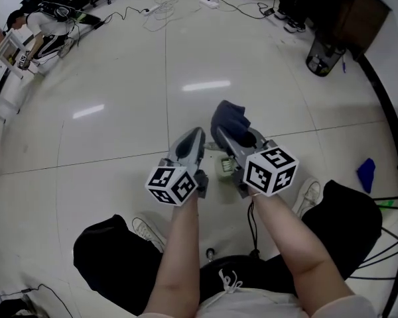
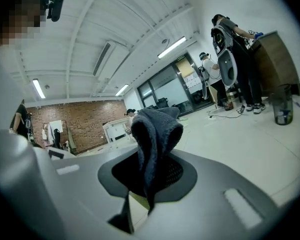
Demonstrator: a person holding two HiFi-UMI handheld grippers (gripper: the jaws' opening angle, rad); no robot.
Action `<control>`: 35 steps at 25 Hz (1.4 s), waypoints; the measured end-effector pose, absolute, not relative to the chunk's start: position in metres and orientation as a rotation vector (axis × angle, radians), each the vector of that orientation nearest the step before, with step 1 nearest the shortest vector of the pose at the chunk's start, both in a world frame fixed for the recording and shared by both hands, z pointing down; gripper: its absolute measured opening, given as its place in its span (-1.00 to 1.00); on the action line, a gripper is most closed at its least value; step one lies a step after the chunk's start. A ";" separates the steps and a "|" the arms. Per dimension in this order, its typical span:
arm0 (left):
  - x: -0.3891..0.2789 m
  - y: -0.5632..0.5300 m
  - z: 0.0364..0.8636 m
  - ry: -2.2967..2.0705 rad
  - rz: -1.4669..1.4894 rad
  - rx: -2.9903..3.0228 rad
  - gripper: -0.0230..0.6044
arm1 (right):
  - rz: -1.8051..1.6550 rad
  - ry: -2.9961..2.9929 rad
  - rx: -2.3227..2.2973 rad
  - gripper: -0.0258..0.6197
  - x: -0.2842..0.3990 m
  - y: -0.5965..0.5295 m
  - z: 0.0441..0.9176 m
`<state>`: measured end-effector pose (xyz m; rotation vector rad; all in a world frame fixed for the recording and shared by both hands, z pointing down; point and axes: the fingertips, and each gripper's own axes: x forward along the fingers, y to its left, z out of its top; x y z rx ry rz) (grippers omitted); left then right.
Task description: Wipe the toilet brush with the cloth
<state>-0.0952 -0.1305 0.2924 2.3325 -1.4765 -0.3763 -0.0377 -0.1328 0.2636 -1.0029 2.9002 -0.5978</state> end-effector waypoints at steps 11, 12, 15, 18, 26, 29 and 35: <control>-0.094 -0.126 0.265 -1.656 -0.403 2.336 -0.91 | -0.572 2.901 -1.405 -0.72 0.012 -0.134 0.368; -0.094 -0.126 0.265 -1.655 -0.407 2.336 -0.91 | -0.603 2.905 -1.419 -0.72 0.015 -0.134 0.380; -0.096 -0.128 0.264 -1.655 -0.396 2.346 -0.91 | -0.651 2.957 -1.455 -0.72 0.021 -0.131 0.418; -0.096 -0.128 0.264 -1.653 -0.376 2.358 -0.91 | -0.673 3.036 -1.489 -0.72 0.023 -0.123 0.455; -0.091 -0.127 0.266 -1.635 -0.293 2.402 -0.91 | -0.847 3.088 -1.559 -0.72 0.029 -0.123 0.525; -0.091 -0.126 0.266 -1.632 -0.266 2.427 -0.91 | -0.964 3.106 -1.549 -0.72 0.028 -0.118 0.546; -0.090 -0.128 0.268 -1.655 -0.143 2.483 -0.91 | -1.025 3.234 -1.594 -0.72 0.054 -0.075 0.558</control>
